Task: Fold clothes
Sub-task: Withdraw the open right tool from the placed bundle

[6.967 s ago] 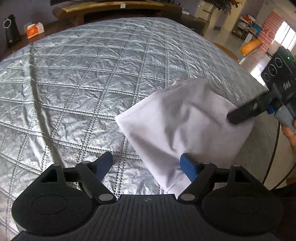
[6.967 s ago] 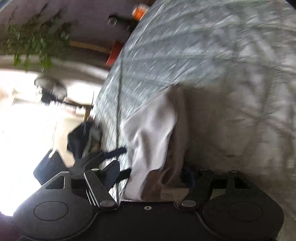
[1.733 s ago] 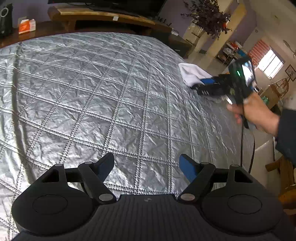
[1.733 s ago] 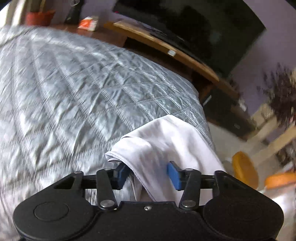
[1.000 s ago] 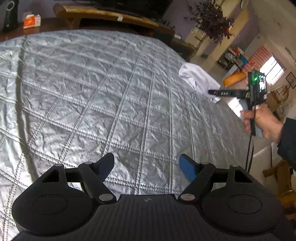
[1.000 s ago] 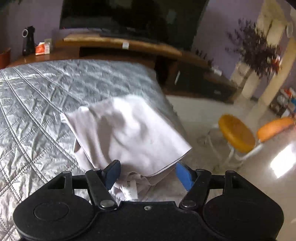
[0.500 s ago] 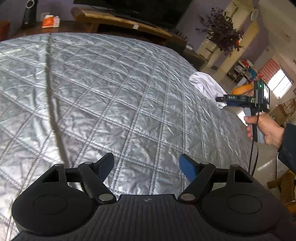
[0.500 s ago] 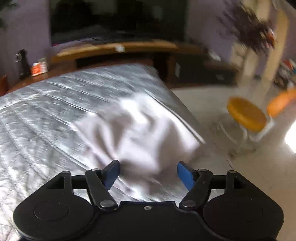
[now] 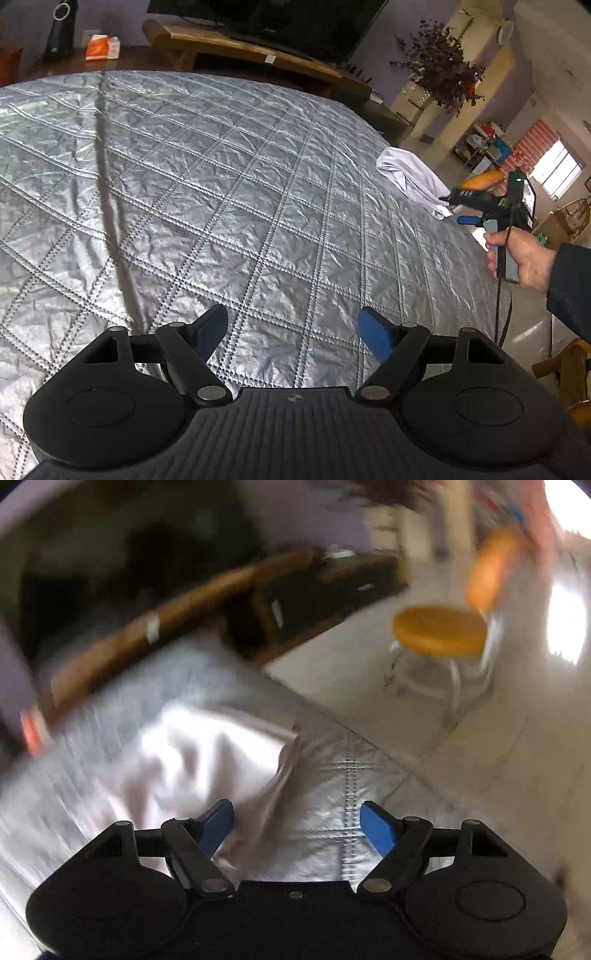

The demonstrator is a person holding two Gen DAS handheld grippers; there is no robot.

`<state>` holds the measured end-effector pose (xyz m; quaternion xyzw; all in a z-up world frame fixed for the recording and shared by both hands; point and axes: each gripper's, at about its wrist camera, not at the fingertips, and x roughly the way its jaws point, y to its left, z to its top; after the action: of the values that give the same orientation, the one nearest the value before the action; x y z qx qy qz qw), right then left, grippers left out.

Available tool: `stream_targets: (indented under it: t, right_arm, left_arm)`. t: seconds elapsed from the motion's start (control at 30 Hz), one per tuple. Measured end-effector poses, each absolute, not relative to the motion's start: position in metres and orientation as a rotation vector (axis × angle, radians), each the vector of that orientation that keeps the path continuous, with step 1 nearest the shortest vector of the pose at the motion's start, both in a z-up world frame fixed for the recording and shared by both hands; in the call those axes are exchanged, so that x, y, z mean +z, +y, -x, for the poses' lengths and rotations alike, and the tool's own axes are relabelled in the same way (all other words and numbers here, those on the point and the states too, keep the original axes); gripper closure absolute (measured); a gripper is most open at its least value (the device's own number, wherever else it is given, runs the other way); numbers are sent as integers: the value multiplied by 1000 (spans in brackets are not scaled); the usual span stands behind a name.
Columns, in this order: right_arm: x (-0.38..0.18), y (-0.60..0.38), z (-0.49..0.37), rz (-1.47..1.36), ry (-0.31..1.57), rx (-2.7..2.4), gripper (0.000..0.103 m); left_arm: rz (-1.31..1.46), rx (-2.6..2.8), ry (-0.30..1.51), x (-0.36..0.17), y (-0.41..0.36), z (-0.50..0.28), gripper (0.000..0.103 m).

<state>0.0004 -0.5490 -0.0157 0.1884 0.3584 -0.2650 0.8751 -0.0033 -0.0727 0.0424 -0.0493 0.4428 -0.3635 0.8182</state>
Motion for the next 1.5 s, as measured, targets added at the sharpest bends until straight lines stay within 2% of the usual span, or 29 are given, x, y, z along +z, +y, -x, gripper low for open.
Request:
stream_targets:
  t: [0.1, 0.2, 0.3, 0.63, 0.8, 0.93, 1.03, 1.23, 1.4, 1.5]
  right_arm:
    - [-8, -531, -6, -224, 743, -603, 30]
    - [-7, -538, 12, -284, 682, -687, 30]
    - [-22, -533, 13, -242, 781, -654, 30]
    - [-9, -493, -5, -228, 756, -439, 30]
    - [-5, -468, -11, -143, 800, -405, 29]
    - [3, -461, 7, -196, 815, -418, 27]
    - [17, -444, 27, -238, 855, -375, 14]
    - [50, -390, 95, -367, 820, -419, 12]
    - [50, -349, 144, -540, 917, -450, 10]
    - [60, -319, 166, -479, 899, -556, 10]
  left_arm:
    - [112, -783, 933, 46, -74, 4, 21]
    - [117, -795, 928, 48, -76, 5, 21]
    - [117, -807, 921, 51, -78, 5, 21]
    - [135, -827, 895, 61, -83, 6, 21]
    - [140, -813, 892, 67, -82, 6, 21]
    - [124, -757, 914, 76, -84, 11, 16]
    - [112, -715, 931, 83, -85, 16, 16]
    - [67, -634, 959, 99, -86, 32, 13]
    - [34, -631, 944, 111, -74, 67, 13]
    - [35, -614, 943, 117, -66, 81, 13]
